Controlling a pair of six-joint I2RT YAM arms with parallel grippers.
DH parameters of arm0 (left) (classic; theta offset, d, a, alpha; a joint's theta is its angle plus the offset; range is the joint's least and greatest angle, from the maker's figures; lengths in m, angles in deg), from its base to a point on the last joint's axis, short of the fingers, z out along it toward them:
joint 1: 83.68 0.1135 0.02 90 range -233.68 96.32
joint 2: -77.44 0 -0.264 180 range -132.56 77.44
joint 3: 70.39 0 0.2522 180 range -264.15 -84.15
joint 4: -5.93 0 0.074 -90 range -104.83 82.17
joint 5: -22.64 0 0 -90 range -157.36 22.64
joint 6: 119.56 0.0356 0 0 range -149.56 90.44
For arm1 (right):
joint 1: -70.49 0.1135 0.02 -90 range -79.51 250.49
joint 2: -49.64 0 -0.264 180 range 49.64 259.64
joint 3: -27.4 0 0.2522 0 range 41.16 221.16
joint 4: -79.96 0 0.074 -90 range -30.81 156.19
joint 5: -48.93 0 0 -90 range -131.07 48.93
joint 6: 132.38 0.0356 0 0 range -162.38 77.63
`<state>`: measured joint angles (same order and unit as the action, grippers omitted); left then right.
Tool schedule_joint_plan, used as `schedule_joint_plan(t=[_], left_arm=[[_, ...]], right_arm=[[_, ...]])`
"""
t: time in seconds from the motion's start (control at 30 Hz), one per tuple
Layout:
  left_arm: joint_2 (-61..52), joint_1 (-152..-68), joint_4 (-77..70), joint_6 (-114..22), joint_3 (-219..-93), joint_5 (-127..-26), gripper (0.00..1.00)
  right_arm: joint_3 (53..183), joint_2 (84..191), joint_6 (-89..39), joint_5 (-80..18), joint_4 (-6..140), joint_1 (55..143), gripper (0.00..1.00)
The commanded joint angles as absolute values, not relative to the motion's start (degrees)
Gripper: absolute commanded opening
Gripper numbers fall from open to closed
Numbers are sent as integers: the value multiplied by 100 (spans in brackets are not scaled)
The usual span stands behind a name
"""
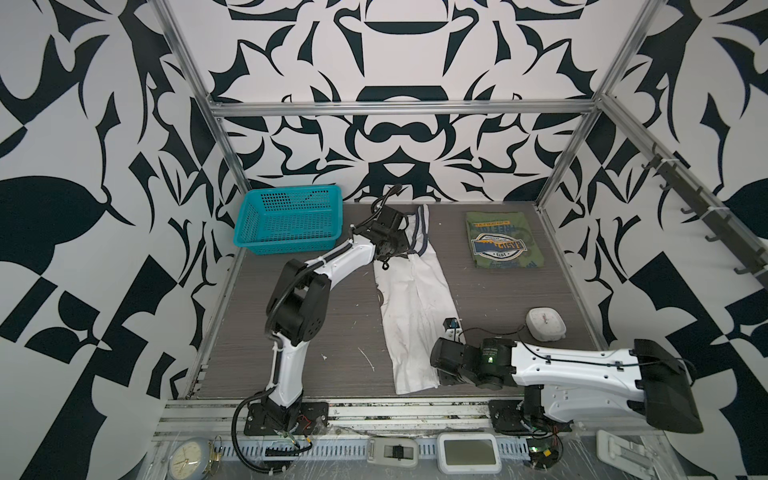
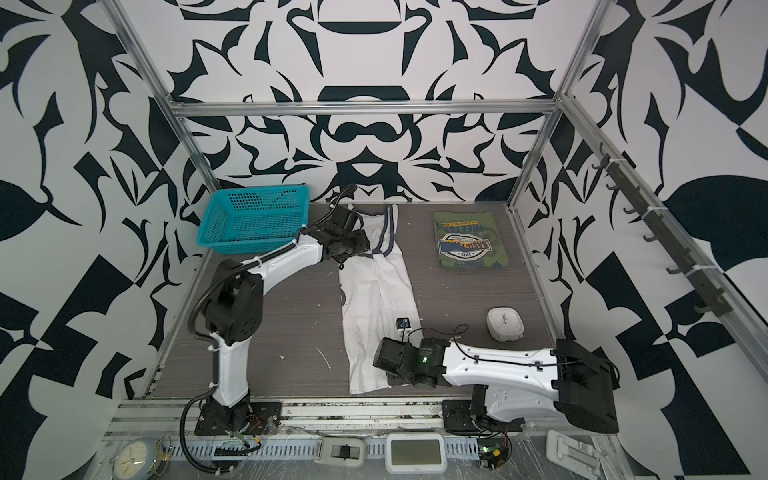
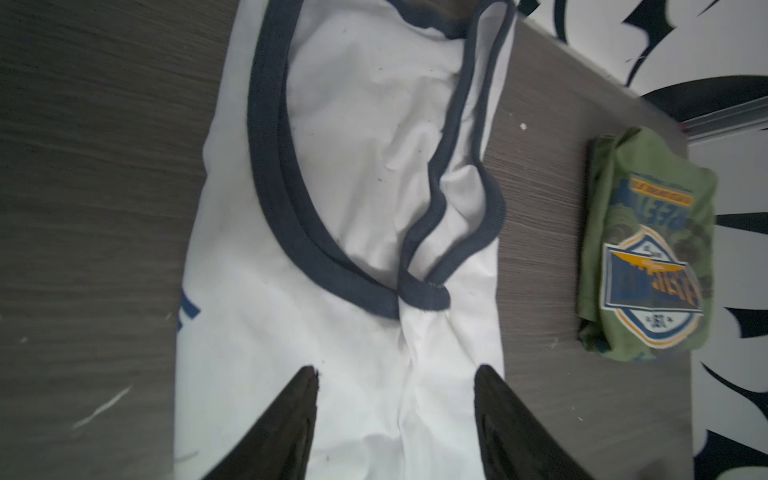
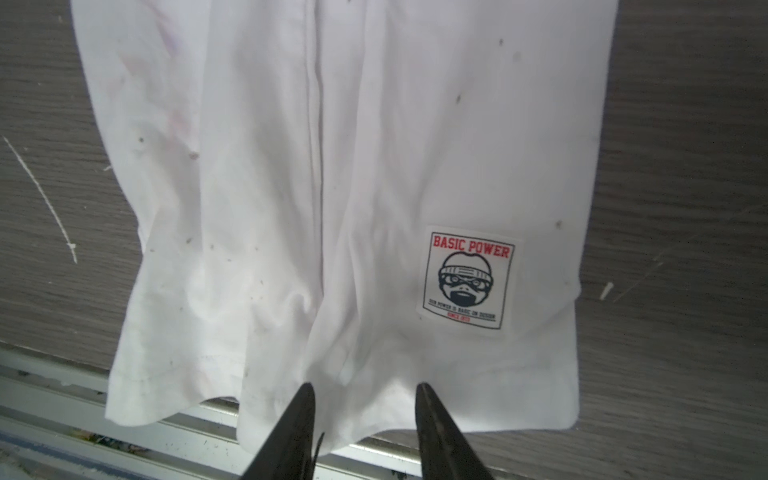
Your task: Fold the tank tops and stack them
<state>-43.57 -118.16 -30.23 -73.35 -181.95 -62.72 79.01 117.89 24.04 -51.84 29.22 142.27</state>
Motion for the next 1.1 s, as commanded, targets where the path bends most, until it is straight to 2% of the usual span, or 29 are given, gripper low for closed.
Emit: schedule_joint_plan(t=[0.0, 0.33, 0.77, 1.07], left_arm=[[-4830, -11892, -3517, -6898, -18869, -6533, 62], [-5665, -11892, -3506, -6764, -19540, -6685, 54], [-6103, -11893, -3491, -6761, -19963, -6839, 33], [-6117, -11892, -3435, -6744, -19964, -6866, 16]], right_arm=[[7860, 11843, 2708, -5322, 2981, 14265, 43], [7708, 11735, 2834, -5267, 3068, 14266, 44], [7934, 12177, 2748, -4995, 3149, 14300, 46], [8254, 11943, 2600, -5424, 2785, 14414, 46]])
